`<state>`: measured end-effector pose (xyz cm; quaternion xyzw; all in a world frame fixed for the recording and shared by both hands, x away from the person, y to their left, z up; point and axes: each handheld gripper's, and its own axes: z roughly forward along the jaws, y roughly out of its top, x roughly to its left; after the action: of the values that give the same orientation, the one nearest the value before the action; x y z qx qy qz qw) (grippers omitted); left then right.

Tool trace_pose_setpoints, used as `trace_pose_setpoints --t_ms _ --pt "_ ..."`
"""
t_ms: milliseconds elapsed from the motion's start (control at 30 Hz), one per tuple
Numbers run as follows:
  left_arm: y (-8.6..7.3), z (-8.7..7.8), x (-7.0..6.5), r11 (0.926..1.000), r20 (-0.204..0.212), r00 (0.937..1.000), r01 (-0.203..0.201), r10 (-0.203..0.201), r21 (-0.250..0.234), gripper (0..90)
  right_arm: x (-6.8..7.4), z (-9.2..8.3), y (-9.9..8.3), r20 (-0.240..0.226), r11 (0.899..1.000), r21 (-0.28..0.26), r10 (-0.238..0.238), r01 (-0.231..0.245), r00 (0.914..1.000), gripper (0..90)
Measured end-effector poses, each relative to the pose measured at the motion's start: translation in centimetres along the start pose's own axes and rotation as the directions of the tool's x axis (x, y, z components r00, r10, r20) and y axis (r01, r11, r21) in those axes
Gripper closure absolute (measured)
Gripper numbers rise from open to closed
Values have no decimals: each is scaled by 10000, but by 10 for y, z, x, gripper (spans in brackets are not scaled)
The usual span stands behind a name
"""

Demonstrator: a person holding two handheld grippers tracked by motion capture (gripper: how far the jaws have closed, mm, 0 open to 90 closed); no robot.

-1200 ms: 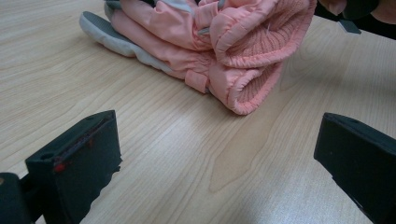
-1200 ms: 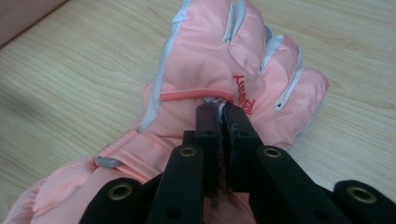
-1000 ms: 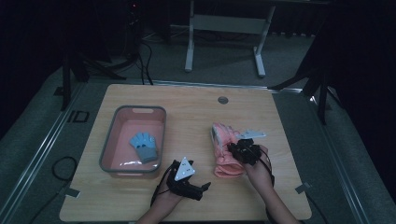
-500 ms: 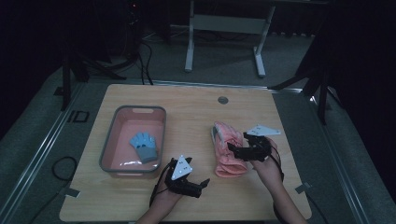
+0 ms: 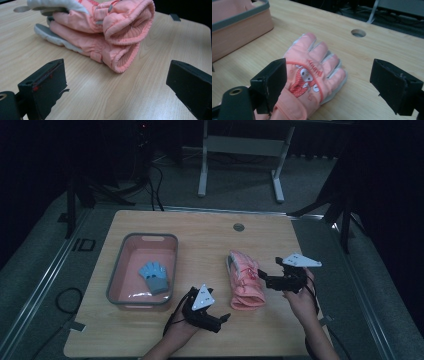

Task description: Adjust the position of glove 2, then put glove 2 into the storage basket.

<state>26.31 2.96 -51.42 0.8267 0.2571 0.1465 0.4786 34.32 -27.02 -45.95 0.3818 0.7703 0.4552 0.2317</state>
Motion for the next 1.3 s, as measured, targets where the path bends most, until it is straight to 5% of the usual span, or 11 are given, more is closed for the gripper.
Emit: trace_pose_setpoints --t_ms 267,567,767,1033,1133,1300 --pt "32 5 -7 9901 132 9900 -1400 1401 -83 57 -9 -10 1 174 9987 41 499 -499 9986 141" --pt "67 28 -18 9614 858 9583 -2682 2727 -609 112 -17 -5 -1 98 9963 256 815 -817 9966 141" --pt "77 47 -23 9558 1388 9459 -2930 2933 -232 122 -23 -5 -2 24 9934 378 1087 -1087 9941 145" --pt "67 66 -22 9408 1816 9296 -3348 3208 520 193 -30 -5 1 -6 9907 308 1326 -1325 9912 148" --pt "62 68 -20 9427 1854 9308 -3296 3151 524 221 -30 -2 0 -138 9915 304 1272 -1268 9918 148" --pt "54 70 -16 9474 1648 9376 -3171 3063 431 442 -29 19 0 -667 9795 945 1848 -1781 9805 139"
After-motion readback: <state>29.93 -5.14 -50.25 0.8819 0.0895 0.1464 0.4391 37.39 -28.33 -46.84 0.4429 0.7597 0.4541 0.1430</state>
